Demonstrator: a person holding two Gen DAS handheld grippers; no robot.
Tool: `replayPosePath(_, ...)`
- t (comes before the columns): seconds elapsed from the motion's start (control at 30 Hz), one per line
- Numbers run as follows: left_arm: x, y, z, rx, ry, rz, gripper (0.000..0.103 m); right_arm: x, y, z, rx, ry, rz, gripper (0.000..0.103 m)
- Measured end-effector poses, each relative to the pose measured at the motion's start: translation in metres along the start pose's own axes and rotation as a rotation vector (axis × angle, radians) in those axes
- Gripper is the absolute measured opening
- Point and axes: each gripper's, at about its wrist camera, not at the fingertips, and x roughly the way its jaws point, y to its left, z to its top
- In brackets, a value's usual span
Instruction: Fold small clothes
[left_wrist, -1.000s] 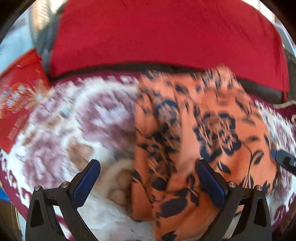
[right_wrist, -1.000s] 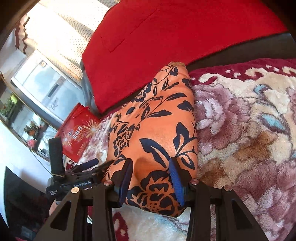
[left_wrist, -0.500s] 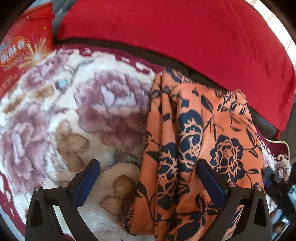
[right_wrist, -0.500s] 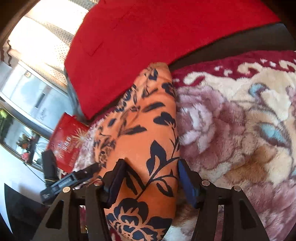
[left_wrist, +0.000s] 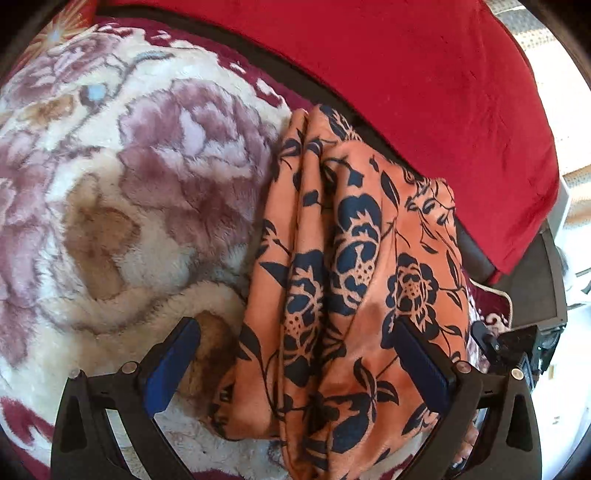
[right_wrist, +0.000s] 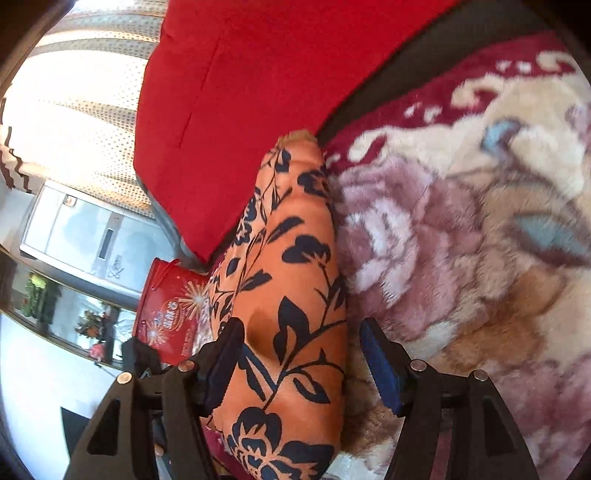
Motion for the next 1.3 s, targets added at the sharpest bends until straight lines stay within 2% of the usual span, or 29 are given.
replayPosePath(0.07, -0.009, -0.008, -0.002, 0.032, -0.045, 0.007, 0.103, 0.004, 0.001, -0.002, -0.007, 0.002, 0.014, 0.068)
replayPosePath(0.13, -0.023, -0.023, -0.008, 0.088, -0.141, 0.075, 0.103, 0.007, 0.004, -0.004, -0.028, 0.013, 0.019, 0.069)
replayPosePath(0.17, -0.026, -0.032, -0.013, 0.134, -0.178, 0.137, 0.103, 0.011, 0.007, -0.007, -0.036, 0.014, 0.012, 0.069)
replayPosePath(0.2, -0.023, -0.043, -0.018, 0.197, -0.187, 0.215, 0.103, 0.011, 0.008, -0.008, -0.047, 0.015, 0.004, 0.070)
replayPosePath(0.33, 0.007, -0.073, -0.036, 0.377, -0.118, 0.390, 0.103, 0.014, 0.011, -0.011, -0.060, 0.011, -0.005, 0.070)
replayPosePath(0.4, 0.009, -0.084, -0.047, 0.472, -0.160, 0.481, 0.103, 0.014, 0.011, -0.011, -0.062, 0.009, -0.006, 0.070)
replayPosePath(0.43, 0.005, -0.087, -0.050, 0.502, -0.179, 0.500, 0.103, 0.014, 0.012, -0.012, -0.064, 0.009, -0.007, 0.070)
replayPosePath(0.67, 0.006, -0.079, -0.046, 0.451, -0.155, 0.450, 0.103, 0.019, 0.016, -0.016, -0.072, -0.006, -0.010, 0.070)
replayPosePath(0.87, 0.004, -0.084, -0.050, 0.476, -0.172, 0.477, 0.103, 0.018, 0.013, -0.017, -0.068, -0.011, -0.007, 0.070)
replayPosePath(1.2, 0.005, -0.086, -0.048, 0.472, -0.169, 0.475, 0.103, 0.017, 0.013, -0.016, -0.059, -0.009, -0.007, 0.070)
replayPosePath(1.3, 0.003, -0.084, -0.044, 0.454, -0.161, 0.449, 0.103, 0.007, 0.019, -0.013, -0.067, -0.050, -0.029, 0.070)
